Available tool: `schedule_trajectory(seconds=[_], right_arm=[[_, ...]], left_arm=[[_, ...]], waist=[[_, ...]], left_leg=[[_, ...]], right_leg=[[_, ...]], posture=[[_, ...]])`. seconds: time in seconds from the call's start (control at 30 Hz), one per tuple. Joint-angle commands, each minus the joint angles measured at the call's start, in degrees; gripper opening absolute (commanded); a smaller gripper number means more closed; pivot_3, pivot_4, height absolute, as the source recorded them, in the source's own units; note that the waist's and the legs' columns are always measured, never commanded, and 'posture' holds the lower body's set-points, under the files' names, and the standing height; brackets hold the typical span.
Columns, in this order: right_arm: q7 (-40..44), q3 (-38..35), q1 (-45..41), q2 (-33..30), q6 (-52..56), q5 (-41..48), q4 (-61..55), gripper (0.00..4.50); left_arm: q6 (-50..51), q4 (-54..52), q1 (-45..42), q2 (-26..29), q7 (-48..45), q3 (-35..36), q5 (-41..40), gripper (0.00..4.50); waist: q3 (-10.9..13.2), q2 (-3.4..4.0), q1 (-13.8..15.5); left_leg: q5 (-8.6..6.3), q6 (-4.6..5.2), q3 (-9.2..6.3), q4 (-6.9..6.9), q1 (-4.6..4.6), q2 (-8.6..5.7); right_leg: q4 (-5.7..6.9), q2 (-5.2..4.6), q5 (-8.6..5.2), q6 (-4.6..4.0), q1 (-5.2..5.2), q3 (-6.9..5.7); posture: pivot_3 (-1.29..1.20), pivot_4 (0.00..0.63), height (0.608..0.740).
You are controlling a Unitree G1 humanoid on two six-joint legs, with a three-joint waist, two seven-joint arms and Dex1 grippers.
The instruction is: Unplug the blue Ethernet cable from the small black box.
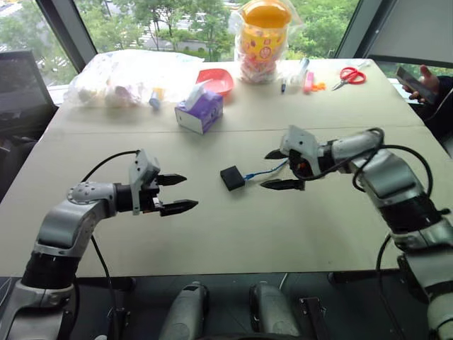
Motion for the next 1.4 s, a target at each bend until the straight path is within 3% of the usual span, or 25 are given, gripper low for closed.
schedule_trajectory(seconds=[0.03,0.23,0.43,0.53,0.73,0.8,0.9,1.1,1.27,1.4], right_arm=[[4.2,3.8,-6.8,4.6,-8.2,-5.8,13.0,4.19],[7.9,7.5,-15.2,11.5,-20.9,-13.9,32.9,4.19],[8.0,7.2,-20.1,17.3,-26.7,-18.5,46.5,4.19],[8.4,7.1,-21.5,19.7,-27.9,-20.8,51.8,3.28],[10.2,4.8,-22.8,23.0,-26.9,-22.1,55.9,0.12],[10.7,4.3,-22.6,23.4,-27.4,-22.4,55.0,0.01],[8.4,3.7,-21.5,22.2,-30.0,-23.3,51.5,0.01],[-11.4,1.1,-11.8,12.8,-46.6,-28.8,30.4,0.01],[-25.6,-8.0,5.0,7.1,-44.9,-33.3,-6.5,0.01],[-31.8,-10.1,13.3,8.1,-42.6,-37.9,-20.6,0.01]], left_arm=[[-0.2,-3.0,0.4,0.5,0.7,1.1,-0.5,4.45],[0.4,-4.9,1.7,0.6,2.4,2.4,-1.1,4.45],[0.6,-6.8,3.5,0.7,4.1,3.3,-1.3,4.45],[0.7,-7.7,4.5,0.6,5.2,4.2,-1.4,4.5],[1.0,-8.2,5.5,0.6,6.3,5.1,-1.8,4.5],[1.7,-7.5,4.9,0.7,6.5,5.2,-2.2,4.5],[3.9,-5.5,2.7,0.2,6.6,5.6,-4.0,4.5],[9.7,1.8,-5.2,-2.2,6.1,5.5,-8.3,4.5],[13.6,7.3,-12.1,-4.0,4.1,4.1,-10.1,4.5],[16.7,11.4,-18.1,-6.7,4.3,4.8,-12.4,4.5]], waist=[[0.0,0.0,0.0],[0.0,0.03,0.2],[0.0,0.04,-0.2],[0.0,0.05,-0.5],[0.0,0.05,-0.8],[0.0,0.05,-1.0],[0.0,0.05,-1.3],[0.0,0.04,-1.0],[0.1,0.01,-1.0],[0.1,-0.01,-1.4]], left_leg=[[0.0,0.0,-0.01,-0.02,-0.01,0.0],[0.01,-0.02,-0.04,-0.04,-0.02,-0.04],[0.02,-0.05,-0.05,-0.07,-0.02,-0.05],[0.04,-0.09,-0.04,-0.13,0.0,-0.04],[0.09,-0.19,-0.08,-0.11,0.08,-0.06],[0.1,-0.2,-0.1,-0.09,0.1,-0.06],[0.14,-0.27,-0.11,-0.08,0.11,-0.07],[0.21,-0.38,-0.2,-0.01,0.06,-0.16],[0.22,-0.4,-0.2,-0.06,-0.06,-0.13],[0.24,-0.42,-0.08,0.02,-0.07,-0.15]], right_leg=[[0.0,0.0,0.0,0.0,-0.02,0.0],[0.09,0.01,0.05,0.08,-0.07,-0.02],[0.14,0.01,0.07,0.11,-0.13,-0.01],[0.25,0.03,0.07,0.11,-0.2,0.01],[0.56,0.02,0.07,0.1,-0.23,0.02],[0.66,0.02,0.07,0.09,-0.24,0.02],[0.81,0.02,0.06,0.09,-0.29,0.03],[0.91,0.03,0.06,0.1,-0.32,0.01],[0.98,0.06,0.05,0.11,-0.51,0.02],[1.05,0.09,0.06,0.11,-0.55,0.08]], posture=[[0.0,0.15,0.74],[0.0,0.15,0.74],[0.0,0.15,0.74],[0.0,0.15,0.74],[0.0,0.15,0.74],[0.0,0.15,0.74],[0.0,0.15,0.74],[0.0,0.15,0.74],[0.0,0.15,0.74],[0.0,0.15,0.74]])
